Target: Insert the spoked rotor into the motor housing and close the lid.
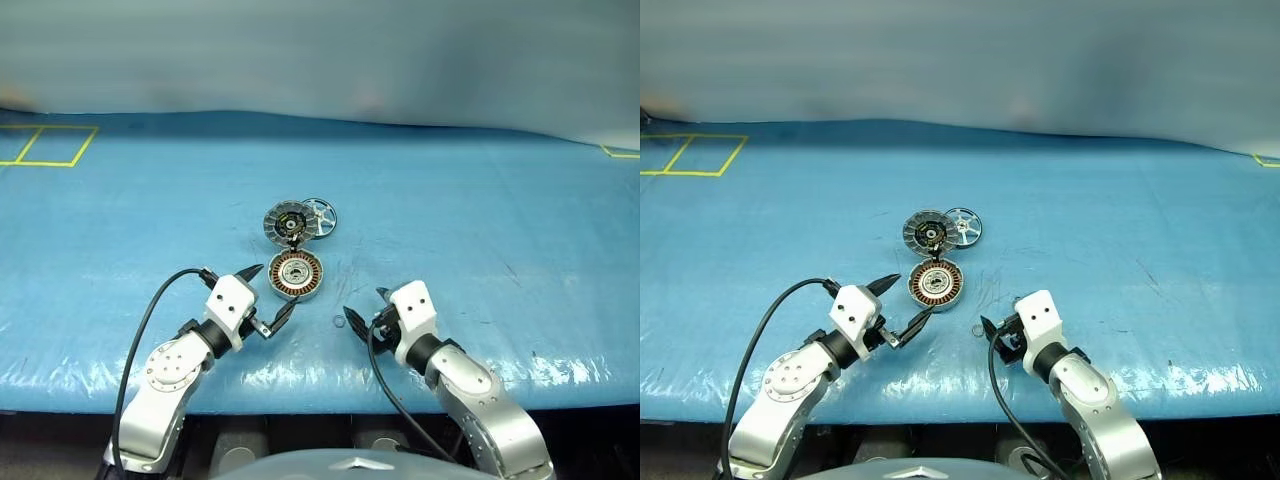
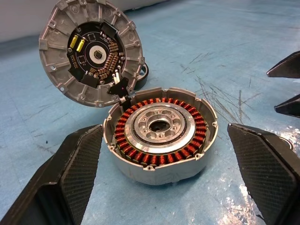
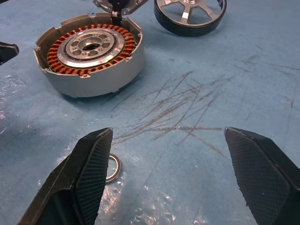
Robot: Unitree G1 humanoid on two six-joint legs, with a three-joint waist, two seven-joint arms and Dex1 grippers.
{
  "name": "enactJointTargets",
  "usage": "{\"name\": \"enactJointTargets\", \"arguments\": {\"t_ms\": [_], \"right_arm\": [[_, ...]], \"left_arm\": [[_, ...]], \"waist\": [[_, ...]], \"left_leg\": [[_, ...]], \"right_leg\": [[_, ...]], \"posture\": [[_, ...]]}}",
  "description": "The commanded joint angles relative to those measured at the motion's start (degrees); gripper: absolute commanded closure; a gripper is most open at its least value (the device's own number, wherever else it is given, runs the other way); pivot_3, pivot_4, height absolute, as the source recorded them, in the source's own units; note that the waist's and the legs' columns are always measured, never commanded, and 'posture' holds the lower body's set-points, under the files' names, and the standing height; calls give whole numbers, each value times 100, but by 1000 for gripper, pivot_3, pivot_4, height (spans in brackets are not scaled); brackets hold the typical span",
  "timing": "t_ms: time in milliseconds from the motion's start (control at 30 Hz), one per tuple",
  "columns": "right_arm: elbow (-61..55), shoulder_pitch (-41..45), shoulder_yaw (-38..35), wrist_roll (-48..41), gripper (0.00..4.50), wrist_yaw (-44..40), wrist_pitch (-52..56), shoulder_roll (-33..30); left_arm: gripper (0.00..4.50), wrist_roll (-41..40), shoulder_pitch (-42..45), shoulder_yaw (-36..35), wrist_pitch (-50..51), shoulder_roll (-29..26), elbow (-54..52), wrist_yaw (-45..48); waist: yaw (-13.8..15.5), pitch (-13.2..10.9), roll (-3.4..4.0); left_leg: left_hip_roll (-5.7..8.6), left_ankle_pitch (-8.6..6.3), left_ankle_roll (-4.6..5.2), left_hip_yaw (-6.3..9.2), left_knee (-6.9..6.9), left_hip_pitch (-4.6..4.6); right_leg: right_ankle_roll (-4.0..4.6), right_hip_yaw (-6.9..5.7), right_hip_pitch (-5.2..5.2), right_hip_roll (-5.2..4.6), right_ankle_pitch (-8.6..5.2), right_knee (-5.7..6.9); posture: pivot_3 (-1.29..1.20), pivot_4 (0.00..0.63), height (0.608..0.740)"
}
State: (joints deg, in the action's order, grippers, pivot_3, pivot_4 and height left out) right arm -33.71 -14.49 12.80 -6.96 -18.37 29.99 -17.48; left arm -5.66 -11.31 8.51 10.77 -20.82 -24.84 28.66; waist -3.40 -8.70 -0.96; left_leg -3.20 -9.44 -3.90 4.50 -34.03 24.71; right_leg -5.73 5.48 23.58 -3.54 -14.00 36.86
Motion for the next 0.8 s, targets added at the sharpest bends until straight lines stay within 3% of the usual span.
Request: {"name": "enactJointTargets", "arguments": {"t_ms": [33, 300, 667, 800], "right_arm": [[44, 33, 142, -115, 490, -258, -368, 5], [585, 221, 467, -77, 490, -815, -595, -201], [1391, 334, 482, 261, 490, -795, -966, -319], [1554, 241, 448, 335, 1388, -763, -1094, -324]], "left_arm": [[0, -42, 69, 15, -24, -25, -129, 32], [0, -28, 47, 36, 17, -25, -167, 31], [0, 152, -416, 194, -102, -99, -202, -26], [0, 142, -576, 233, -167, -22, -127, -79]], "waist": [[7, 0, -1], [34, -3, -5], [108, 0, -12], [128, 4, -18]], "left_leg": [[0, 0, 0, 0, 1, 0], [0, 0, 1, 0, -1, 0], [0, 0, 1, -1, -6, -3], [0, -1, 0, 0, -13, -4]], "right_leg": [[0, -1, -1, 0, 0, 0], [0, -1, -8, 1, 0, 1], [0, 0, -7, 1, 0, 2], [0, 0, -9, 1, 0, 2]], "posture": [[0, 150, 740], [0, 150, 740], [0, 150, 740], [0, 150, 740]]}}
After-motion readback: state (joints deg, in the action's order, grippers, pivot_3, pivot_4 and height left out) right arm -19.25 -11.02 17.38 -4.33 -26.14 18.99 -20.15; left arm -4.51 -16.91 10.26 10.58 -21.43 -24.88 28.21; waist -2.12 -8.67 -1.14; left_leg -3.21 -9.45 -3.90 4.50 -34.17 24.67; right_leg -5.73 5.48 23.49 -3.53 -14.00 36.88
